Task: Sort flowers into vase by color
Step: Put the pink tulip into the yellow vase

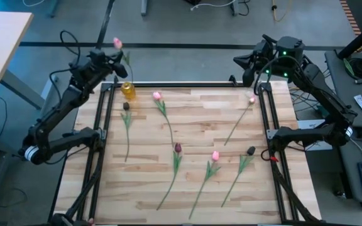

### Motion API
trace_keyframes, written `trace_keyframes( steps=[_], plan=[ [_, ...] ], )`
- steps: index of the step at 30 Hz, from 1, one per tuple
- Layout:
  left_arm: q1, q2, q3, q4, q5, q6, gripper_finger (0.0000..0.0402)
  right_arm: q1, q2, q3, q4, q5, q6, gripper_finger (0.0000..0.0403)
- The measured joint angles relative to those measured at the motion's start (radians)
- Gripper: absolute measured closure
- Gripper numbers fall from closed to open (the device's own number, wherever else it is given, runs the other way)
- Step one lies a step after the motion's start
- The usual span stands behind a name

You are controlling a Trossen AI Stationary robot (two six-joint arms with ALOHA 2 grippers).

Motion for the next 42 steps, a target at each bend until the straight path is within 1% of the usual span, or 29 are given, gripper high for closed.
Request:
trace_keyframes(
  steps=[4, 13, 16, 23, 33, 38, 42],
  plan=[
    [0.000, -0.017, -0.020, 0.001, -0.026, 0.015, 0.0401, 0.000, 0.000, 0.001, 0.005, 0.008, 0.005, 0.0390],
    [0.001, -0.083, -0.023, -0.016, -0.075, 0.037, 0.0401, 0.000, 0.000, 0.003, 0.005, 0.024, 0.008, 0.0390],
    [0.002, -0.098, -0.053, -0.029, -0.100, 0.038, 0.0401, 0.000, 0.000, 0.003, 0.005, 0.024, 0.008, 0.0390],
    [0.001, -0.134, -0.147, 0.003, -0.100, -0.007, 0.0401, 0.000, 0.000, 0.003, 0.005, 0.025, 0.008, 0.0390],
    [0.001, -0.140, -0.155, 0.019, -0.088, -0.030, 0.0401, 0.000, 0.000, 0.003, 0.005, 0.025, 0.010, 0.0390],
    [0.001, -0.135, -0.183, 0.017, -0.089, -0.027, 0.0401, 0.000, 0.000, 0.003, 0.005, 0.025, 0.010, 0.0390],
    [0.001, -0.124, -0.231, 0.005, -0.103, -0.042, 0.0401, 0.000, 0.000, 0.003, 0.005, 0.025, 0.010, 0.0390]
  ],
)
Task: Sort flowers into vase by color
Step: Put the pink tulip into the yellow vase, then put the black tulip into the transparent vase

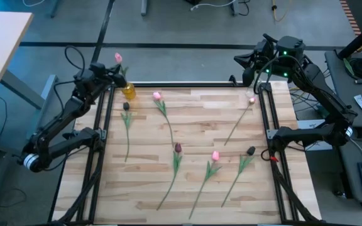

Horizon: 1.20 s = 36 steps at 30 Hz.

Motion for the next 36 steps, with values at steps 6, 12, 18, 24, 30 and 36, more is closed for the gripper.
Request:
trace_keyframes(
  steps=[6, 12, 18, 24, 30, 36],
  plan=[
    [0.000, 0.027, -0.043, -0.032, 0.000, -0.029, 0.0401, 0.000, 0.000, 0.000, 0.000, 0.000, 0.000, 0.0390],
    [0.000, 0.041, -0.034, -0.123, -0.001, -0.043, 0.0376, 0.000, 0.000, 0.000, 0.000, 0.000, 0.000, 0.0390],
    [0.000, 0.035, 0.012, -0.217, 0.003, -0.038, 0.0324, 0.000, 0.000, 0.000, 0.000, 0.000, 0.000, 0.0390],
    [0.000, 0.030, 0.092, -0.354, 0.031, 0.023, 0.0273, 0.000, 0.000, 0.000, 0.000, 0.000, 0.000, 0.0390],
    [-0.001, 0.027, 0.157, -0.480, 0.066, 0.095, 0.0247, 0.000, 0.000, 0.000, -0.001, 0.000, 0.010, 0.0390],
    [-0.001, 0.005, 0.193, -0.561, 0.099, 0.155, 0.0249, 0.000, 0.000, 0.000, -0.003, 0.000, 0.010, 0.0390]
  ],
)
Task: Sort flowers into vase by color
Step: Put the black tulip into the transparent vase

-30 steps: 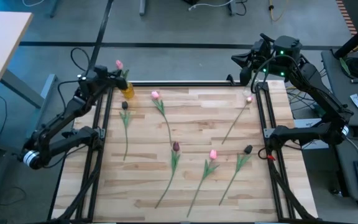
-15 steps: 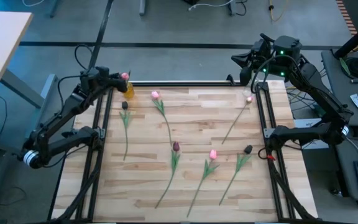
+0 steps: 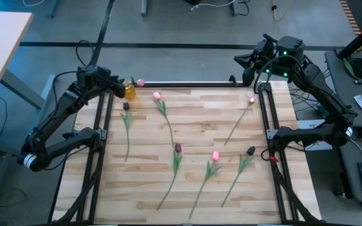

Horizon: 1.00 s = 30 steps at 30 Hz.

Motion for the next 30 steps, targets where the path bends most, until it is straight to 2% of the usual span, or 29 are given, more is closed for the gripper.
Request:
trace_keyframes(
  steps=[3, 5, 9, 11, 14, 17, 20, 26, 30],
  plan=[
    [0.000, -0.022, 0.024, -0.039, 0.014, 0.024, 0.0253, 0.000, 0.000, 0.000, -0.008, 0.000, 0.000, 0.0390],
    [0.000, -0.039, 0.047, -0.070, 0.063, 0.048, 0.0257, 0.000, 0.000, 0.000, -0.016, 0.000, 0.000, 0.0390],
    [-0.010, -0.080, 0.075, -0.091, 0.273, 0.067, 0.0281, 0.000, 0.000, 0.000, -0.063, -0.011, 0.029, 0.0390],
    [-0.038, -0.101, 0.077, -0.093, 0.336, 0.058, 0.0300, 0.002, 0.000, 0.000, -0.117, -0.032, 0.053, 0.0390],
    [-0.133, -0.132, 0.064, -0.092, 0.350, 0.046, 0.0336, 0.030, -0.001, -0.010, -0.191, -0.033, 0.077, 0.0390],
    [-0.259, -0.145, 0.047, -0.091, 0.314, 0.021, 0.0373, 0.085, -0.001, -0.042, -0.216, -0.023, 0.101, 0.0390],
    [-0.406, -0.145, 0.027, -0.065, 0.224, -0.033, 0.0397, 0.150, -0.004, -0.086, -0.211, 0.025, 0.134, 0.0390],
    [-0.675, -0.119, -0.055, 0.079, 0.036, -0.175, 0.0400, 0.272, -0.006, -0.188, -0.209, 0.119, 0.235, 0.0390],
    [-0.774, -0.087, -0.106, 0.155, -0.029, -0.265, 0.0401, 0.340, -0.011, -0.250, -0.212, 0.149, 0.338, 0.0390]
  ],
)
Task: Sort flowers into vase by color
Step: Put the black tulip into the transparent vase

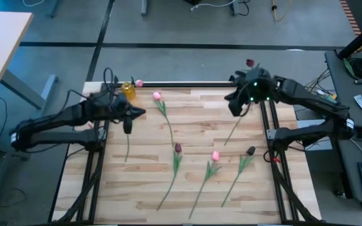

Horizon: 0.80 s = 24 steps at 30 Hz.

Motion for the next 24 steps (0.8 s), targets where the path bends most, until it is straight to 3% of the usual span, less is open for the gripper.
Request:
trace_keyframes(
  steps=[13, 19, 24],
  plan=[
    [-0.075, 0.015, -0.080, 0.055, -0.066, -0.096, 0.0401, 0.094, 0.000, -0.068, -0.051, -0.250, 0.256, 0.0390],
    [-0.075, 0.014, -0.107, 0.054, -0.068, -0.088, 0.0402, 0.235, 0.000, -0.107, -0.102, -0.194, 0.441, 0.0390],
    [-0.072, 0.014, -0.128, 0.074, -0.073, -0.087, 0.0402, 0.418, 0.001, -0.162, -0.105, -0.074, 0.748, 0.0390]
  ],
)
